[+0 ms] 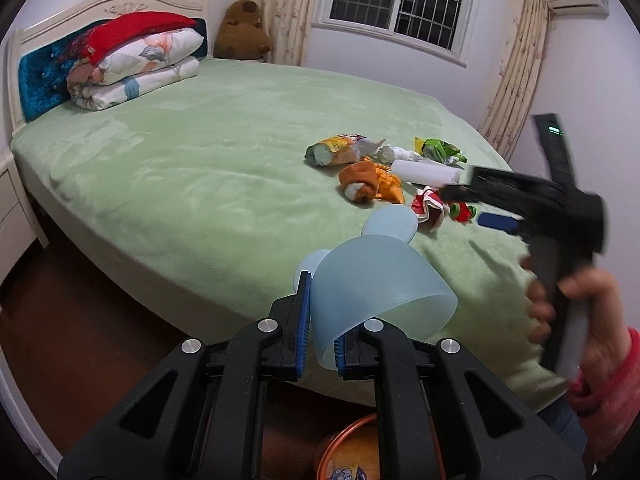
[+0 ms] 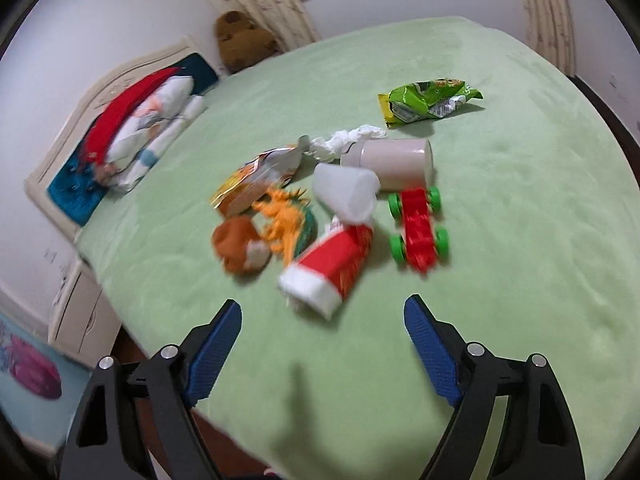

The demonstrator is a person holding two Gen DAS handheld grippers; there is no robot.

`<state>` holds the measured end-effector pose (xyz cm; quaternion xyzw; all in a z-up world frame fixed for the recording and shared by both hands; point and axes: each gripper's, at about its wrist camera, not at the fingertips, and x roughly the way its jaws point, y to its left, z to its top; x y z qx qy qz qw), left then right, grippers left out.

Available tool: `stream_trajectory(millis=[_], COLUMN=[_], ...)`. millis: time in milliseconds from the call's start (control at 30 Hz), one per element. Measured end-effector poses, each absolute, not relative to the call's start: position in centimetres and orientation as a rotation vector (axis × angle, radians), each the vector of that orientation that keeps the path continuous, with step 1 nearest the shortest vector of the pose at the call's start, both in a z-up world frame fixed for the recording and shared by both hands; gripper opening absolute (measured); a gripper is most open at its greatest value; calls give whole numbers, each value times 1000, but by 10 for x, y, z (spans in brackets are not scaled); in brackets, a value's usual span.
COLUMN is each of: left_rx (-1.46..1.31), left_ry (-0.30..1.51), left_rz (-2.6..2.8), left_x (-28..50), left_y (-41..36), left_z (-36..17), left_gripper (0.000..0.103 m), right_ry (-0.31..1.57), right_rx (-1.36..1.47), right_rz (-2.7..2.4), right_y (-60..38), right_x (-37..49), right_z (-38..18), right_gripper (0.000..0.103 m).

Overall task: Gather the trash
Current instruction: 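Grasp the red-white carton with the right gripper while the left gripper holds the cup, then move both tools over the orange bin and release cup and carton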

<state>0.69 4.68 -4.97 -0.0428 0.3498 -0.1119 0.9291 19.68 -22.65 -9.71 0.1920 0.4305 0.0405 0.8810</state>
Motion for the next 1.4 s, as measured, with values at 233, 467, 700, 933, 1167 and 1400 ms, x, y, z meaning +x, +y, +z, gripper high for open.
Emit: stream_trajectory(millis=[233, 467, 700, 933, 1167, 1400], left_rx=[-118, -120, -118, -105, -47, 62], left_ry=[718, 725, 730, 724, 722, 785], left_rz=[-234, -240, -261, -287, -354, -458], left_x=[8, 7, 7, 1, -19, -54], left_y=[55, 56, 51, 44, 28, 0], left_z=[-51, -53, -54, -48, -41, -59], left_gripper=[10, 10, 10, 10, 10, 10], right_ry=[1017, 1028, 975, 879, 771, 800], right_rx=[414, 439, 433, 383, 250, 166], right_rz=[37, 81, 121, 166, 245, 328], right_y=[-217, -221, -237, -256, -267, -263], right_x=[236, 227, 199, 147, 62, -11], right_z=[-122, -122, -99, -64, -36, -55], right_gripper=[60, 24, 23, 23, 23, 24])
